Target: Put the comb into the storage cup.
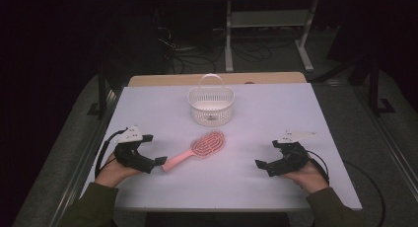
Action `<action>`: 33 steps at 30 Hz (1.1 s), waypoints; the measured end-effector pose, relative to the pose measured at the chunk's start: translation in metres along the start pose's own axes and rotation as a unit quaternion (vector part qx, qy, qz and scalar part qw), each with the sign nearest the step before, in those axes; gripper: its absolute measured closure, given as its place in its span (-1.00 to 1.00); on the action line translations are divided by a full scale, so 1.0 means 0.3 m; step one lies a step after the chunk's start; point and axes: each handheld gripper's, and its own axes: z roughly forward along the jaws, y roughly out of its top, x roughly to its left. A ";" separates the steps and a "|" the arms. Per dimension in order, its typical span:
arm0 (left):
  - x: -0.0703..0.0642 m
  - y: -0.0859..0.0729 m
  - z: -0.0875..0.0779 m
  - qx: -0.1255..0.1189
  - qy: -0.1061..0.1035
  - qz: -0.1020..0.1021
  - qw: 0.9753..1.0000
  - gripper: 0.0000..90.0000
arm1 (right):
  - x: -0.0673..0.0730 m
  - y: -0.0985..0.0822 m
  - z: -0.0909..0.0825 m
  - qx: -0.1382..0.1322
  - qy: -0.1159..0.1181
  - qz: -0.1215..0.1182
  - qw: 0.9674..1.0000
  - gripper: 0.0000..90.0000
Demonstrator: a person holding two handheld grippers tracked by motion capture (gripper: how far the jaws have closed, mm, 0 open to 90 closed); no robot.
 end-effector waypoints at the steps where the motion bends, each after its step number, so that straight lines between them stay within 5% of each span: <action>1: 0.000 0.002 0.000 0.000 0.000 0.001 1.000 -1.00 | 0.000 0.000 0.000 0.000 0.000 0.000 1.000 -0.98; 33: -0.012 0.068 0.028 -0.013 -0.010 0.006 1.000 -1.00 | -0.002 0.001 -0.001 -0.001 -0.001 0.003 1.000 -0.98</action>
